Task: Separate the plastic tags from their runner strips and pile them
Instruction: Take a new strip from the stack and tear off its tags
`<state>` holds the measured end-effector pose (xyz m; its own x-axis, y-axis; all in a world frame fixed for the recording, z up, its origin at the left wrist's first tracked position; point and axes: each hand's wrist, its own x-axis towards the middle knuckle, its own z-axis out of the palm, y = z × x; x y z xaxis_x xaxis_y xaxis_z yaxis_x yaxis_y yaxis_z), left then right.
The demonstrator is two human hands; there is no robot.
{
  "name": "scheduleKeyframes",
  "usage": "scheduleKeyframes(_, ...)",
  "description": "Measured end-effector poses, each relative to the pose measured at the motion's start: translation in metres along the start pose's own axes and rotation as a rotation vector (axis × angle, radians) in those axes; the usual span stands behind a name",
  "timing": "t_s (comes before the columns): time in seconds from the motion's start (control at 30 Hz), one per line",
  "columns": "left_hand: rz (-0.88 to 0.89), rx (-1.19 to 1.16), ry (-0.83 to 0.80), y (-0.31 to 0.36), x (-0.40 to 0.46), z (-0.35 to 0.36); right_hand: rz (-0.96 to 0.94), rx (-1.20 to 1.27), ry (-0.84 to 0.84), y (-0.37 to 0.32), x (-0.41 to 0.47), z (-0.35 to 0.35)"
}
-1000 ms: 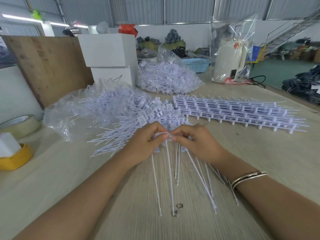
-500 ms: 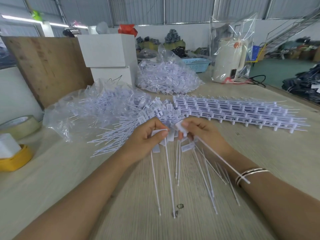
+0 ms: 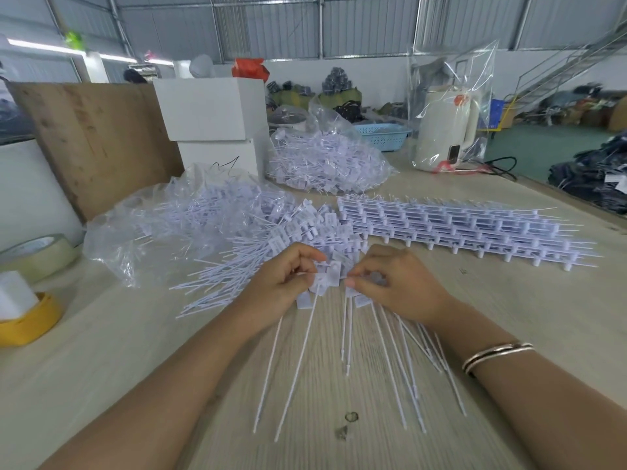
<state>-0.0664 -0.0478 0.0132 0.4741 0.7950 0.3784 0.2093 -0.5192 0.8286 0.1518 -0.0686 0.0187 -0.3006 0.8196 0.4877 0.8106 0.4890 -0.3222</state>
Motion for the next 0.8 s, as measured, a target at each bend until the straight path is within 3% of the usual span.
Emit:
scheduleKeyframes(0.13,0.019,0.053,0.004,0.001,0.0,0.006,-0.171,0.079,0.048,-0.021,-0.001,0.001)
scheduleKeyframes(0.27,0.012,0.04,0.004,0.002,0.001,0.012,-0.303,-0.066,0.077,-0.032,-0.002,0.008)
scheduleKeyframes(0.47,-0.007,0.075,-0.01,0.007,0.001,0.014,-0.327,-0.179,0.22,-0.027,-0.001,0.007)
scheduleKeyframes(0.6,-0.108,0.118,0.037,0.005,0.0,0.007,-0.297,-0.155,0.327,-0.024,0.0,0.003)
scheduleKeyframes(0.8,-0.095,0.183,0.108,0.006,-0.002,0.006,-0.27,-0.219,0.313,-0.024,-0.001,0.007)
